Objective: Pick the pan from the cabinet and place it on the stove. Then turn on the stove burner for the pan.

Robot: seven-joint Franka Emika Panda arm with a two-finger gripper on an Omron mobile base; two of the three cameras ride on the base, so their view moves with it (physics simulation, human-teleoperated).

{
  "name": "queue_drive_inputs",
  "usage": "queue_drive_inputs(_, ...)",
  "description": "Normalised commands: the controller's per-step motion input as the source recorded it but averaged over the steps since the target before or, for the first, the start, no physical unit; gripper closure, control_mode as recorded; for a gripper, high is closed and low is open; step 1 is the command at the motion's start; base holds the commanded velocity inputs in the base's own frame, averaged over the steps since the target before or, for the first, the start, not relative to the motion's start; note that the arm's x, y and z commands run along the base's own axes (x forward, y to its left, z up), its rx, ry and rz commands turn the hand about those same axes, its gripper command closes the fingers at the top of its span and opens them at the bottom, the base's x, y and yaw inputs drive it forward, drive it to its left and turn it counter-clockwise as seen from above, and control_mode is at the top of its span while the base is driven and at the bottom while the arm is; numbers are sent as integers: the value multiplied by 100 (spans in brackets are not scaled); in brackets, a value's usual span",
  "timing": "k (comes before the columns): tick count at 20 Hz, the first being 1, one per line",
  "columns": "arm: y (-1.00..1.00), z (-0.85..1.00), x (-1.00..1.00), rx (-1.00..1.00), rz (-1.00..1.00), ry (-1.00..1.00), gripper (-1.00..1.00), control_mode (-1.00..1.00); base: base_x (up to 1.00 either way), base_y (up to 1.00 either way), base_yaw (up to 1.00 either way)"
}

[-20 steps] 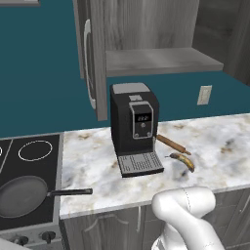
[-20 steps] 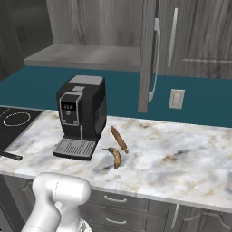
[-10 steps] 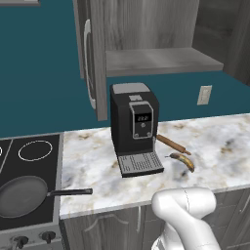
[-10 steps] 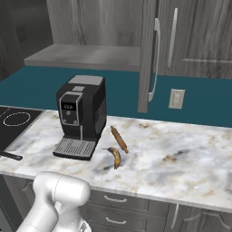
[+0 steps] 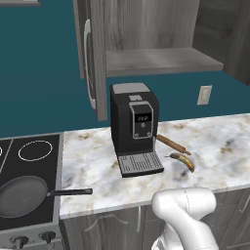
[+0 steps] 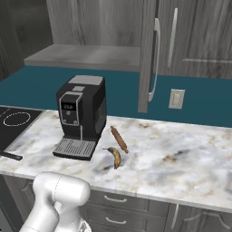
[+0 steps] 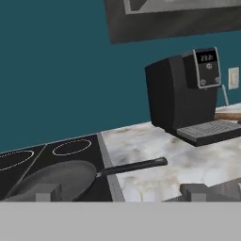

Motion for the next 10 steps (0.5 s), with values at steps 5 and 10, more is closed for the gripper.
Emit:
queue_drive_inputs(5, -23, -53, 31, 0, 22, -1, -100, -100, 0, 0, 0)
queue_drive_inputs(10, -4, -30, 33, 3, 24, 0, -100, -100, 0, 0, 0)
